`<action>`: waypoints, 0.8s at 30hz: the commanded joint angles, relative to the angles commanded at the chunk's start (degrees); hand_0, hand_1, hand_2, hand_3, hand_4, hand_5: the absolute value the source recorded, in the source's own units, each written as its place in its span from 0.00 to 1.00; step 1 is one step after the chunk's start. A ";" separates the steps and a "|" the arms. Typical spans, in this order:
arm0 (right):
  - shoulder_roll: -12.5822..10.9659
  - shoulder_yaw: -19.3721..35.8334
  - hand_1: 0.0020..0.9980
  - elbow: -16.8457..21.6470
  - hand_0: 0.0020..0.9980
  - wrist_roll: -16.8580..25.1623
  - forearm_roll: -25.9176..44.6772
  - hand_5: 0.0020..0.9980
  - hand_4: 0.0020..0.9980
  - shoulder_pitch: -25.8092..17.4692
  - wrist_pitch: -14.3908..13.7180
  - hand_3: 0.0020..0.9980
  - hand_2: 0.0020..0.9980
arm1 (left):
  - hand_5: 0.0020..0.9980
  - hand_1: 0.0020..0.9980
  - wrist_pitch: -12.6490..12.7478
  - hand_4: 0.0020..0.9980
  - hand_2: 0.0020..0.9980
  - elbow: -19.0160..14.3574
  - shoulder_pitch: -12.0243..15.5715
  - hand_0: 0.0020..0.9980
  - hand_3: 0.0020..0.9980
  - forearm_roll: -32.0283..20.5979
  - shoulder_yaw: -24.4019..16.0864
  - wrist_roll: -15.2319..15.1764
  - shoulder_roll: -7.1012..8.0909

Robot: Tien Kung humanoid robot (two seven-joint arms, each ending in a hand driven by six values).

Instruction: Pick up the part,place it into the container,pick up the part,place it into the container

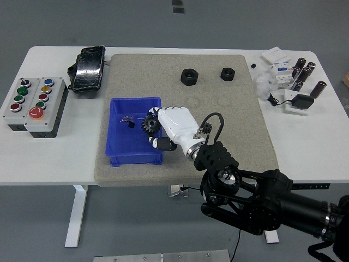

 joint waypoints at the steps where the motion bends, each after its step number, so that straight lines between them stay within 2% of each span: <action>1: 0.02 -0.07 0.82 -0.04 0.75 -0.08 0.10 0.33 0.67 0.03 0.17 0.76 0.85 | 0.35 0.63 0.01 0.69 0.55 0.00 0.02 0.66 0.60 -0.05 0.01 0.01 0.06; 4: 0.11 -0.32 0.82 -0.20 0.75 -0.65 0.14 0.33 0.67 0.08 0.42 0.76 0.85 | 0.35 0.63 0.02 0.69 0.55 0.00 0.03 0.66 0.60 -0.03 -0.05 0.04 0.14; 5: 0.13 -0.38 0.84 -0.25 0.77 -0.82 0.18 0.32 0.70 0.10 0.47 0.85 0.88 | 0.36 0.63 0.02 0.69 0.55 0.00 0.03 0.66 0.60 -0.07 -0.02 0.02 0.14; 19: 0.52 0.22 0.85 -0.51 0.77 -1.81 0.01 0.31 0.69 -0.47 1.68 0.87 0.88 | 0.35 0.63 -0.53 0.69 0.55 0.00 0.00 0.66 0.60 -0.38 0.33 0.04 0.36; 24: 0.24 3.62 0.84 0.08 0.75 -0.79 0.22 0.33 0.68 -1.91 -0.58 0.85 0.86 | 0.36 0.63 -0.61 0.69 0.55 0.00 0.01 0.66 0.60 -0.32 0.27 -0.10 0.37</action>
